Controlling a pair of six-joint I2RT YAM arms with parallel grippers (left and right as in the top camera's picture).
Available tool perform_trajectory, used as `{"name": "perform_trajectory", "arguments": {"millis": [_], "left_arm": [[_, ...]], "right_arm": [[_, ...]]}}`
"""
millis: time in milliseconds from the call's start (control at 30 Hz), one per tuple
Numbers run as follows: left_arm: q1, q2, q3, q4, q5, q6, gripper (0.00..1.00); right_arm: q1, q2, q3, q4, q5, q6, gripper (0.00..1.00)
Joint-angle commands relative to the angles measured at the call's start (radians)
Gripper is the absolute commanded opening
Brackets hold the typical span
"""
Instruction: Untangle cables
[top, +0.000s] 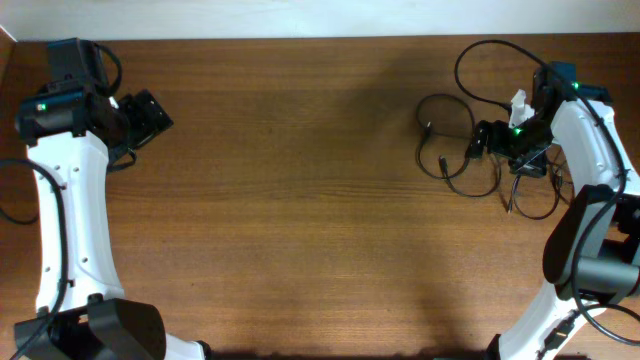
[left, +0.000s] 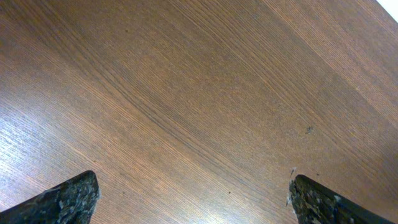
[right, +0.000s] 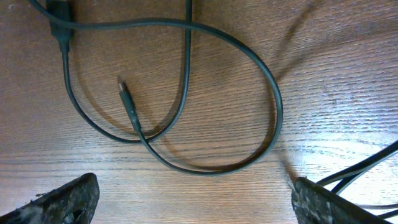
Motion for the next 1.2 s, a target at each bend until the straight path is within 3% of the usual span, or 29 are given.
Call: {"name": "perform_trajectory", "arguments": {"millis": [0, 733, 1167], "left_arm": [[0.003, 0.009, 0.001, -0.001, -0.011, -0.013, 0.99], [0.0, 0.008, 0.001, -0.002, -0.011, -0.013, 0.99], [-0.021, -0.301, 0.001, -0.002, -0.011, -0.013, 0.99]], "right_arm": [[0.0, -0.013, 0.011, 0.002, -0.005, 0.003, 0.99], [0.0, -0.013, 0.011, 0.002, -0.005, 0.003, 0.99], [0.0, -0.013, 0.011, 0.002, -0.005, 0.003, 0.99]]}}
